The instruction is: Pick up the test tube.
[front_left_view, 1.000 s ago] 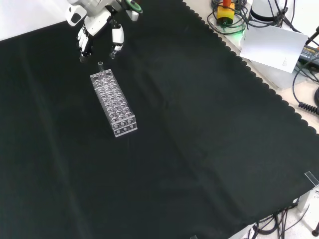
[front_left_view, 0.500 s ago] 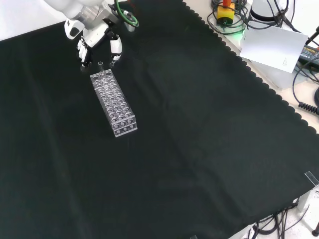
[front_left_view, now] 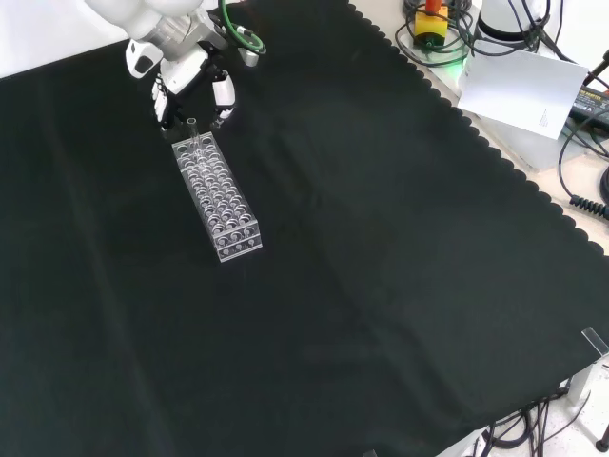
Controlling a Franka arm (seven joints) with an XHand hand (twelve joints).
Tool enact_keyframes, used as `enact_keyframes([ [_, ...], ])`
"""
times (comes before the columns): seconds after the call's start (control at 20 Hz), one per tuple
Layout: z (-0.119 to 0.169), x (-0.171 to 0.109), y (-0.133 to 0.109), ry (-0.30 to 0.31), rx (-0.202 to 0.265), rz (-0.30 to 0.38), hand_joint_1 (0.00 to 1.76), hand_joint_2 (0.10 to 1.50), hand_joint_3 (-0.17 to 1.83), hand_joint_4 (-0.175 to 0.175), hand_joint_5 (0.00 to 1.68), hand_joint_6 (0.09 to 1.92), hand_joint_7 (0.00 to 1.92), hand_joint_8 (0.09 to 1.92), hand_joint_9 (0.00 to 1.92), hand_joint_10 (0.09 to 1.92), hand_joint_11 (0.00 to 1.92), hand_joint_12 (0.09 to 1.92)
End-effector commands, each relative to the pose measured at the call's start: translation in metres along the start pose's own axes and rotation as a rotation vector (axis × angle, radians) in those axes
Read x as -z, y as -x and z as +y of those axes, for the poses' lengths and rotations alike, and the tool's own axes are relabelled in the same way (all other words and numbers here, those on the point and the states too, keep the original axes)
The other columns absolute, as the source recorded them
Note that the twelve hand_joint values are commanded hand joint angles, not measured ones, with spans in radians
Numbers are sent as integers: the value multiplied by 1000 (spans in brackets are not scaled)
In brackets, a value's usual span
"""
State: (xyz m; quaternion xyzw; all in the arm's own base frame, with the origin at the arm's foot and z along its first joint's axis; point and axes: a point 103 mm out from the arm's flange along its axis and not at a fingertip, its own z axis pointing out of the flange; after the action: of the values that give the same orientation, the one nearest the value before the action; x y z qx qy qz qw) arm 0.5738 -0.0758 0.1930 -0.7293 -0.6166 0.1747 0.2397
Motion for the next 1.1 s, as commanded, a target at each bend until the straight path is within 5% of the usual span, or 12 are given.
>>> enact_keyframes([
  [0.05,3,3,3,67,16,62,1074,629,760,-165,472,746,703,890,715,781,449,1433],
  [1.1,21,-9,1,100,11,89,1189,599,815,-175,705,814,1124,780,1053,645,682,1310],
])
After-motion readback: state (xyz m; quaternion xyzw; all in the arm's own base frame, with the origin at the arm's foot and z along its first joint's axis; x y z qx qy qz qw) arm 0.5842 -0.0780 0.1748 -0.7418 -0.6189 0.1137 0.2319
